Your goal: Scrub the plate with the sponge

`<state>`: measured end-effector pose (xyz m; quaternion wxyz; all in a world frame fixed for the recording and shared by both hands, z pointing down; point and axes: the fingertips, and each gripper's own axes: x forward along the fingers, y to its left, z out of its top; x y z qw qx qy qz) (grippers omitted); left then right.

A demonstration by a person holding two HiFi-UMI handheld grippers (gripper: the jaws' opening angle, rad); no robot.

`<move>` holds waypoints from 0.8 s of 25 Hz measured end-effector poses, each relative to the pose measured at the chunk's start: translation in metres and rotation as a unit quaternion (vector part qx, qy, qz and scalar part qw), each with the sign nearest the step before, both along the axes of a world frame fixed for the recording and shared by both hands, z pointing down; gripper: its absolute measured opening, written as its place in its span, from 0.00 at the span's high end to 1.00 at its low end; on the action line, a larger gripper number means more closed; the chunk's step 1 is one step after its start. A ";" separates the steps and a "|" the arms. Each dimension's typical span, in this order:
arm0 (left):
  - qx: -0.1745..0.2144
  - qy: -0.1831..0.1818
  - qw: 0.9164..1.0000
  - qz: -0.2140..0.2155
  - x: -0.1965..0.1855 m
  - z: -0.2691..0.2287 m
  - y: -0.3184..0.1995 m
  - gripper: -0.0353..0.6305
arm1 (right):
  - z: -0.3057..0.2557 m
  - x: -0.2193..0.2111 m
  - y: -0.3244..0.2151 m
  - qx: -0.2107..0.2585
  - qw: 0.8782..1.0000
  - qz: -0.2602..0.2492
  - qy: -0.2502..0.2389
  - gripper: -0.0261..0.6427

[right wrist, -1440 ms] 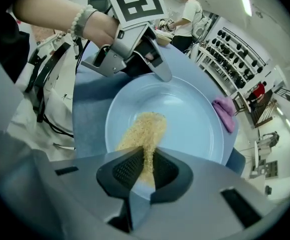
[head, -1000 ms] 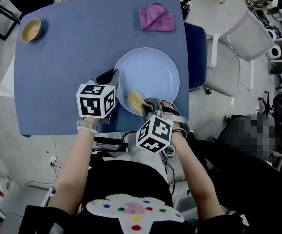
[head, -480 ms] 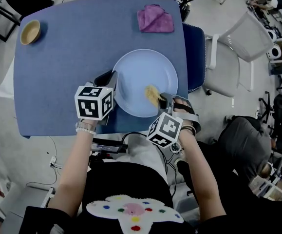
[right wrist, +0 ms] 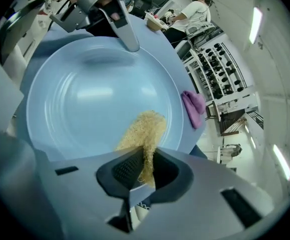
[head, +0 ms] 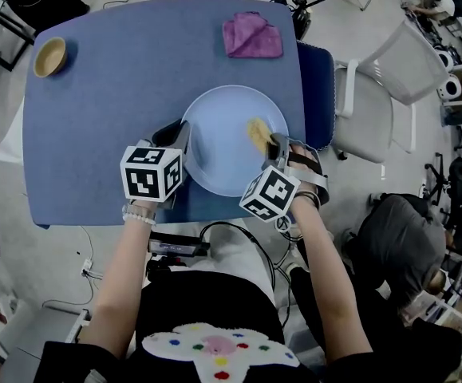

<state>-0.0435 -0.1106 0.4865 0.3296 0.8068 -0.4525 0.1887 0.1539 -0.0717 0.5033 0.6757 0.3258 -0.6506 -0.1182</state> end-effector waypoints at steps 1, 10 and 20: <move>0.000 -0.001 1.000 0.000 0.000 0.000 0.000 0.89 | 0.000 0.001 -0.005 0.006 1.000 0.006 -0.002 0.90; 0.009 -0.016 1.000 0.005 0.002 0.002 0.000 0.88 | -0.004 0.004 -0.034 0.045 0.991 0.091 -0.092 0.90; 0.059 -0.058 0.996 0.025 -0.005 -0.030 0.006 0.88 | -0.051 0.001 -0.029 0.093 0.924 0.200 -0.313 0.90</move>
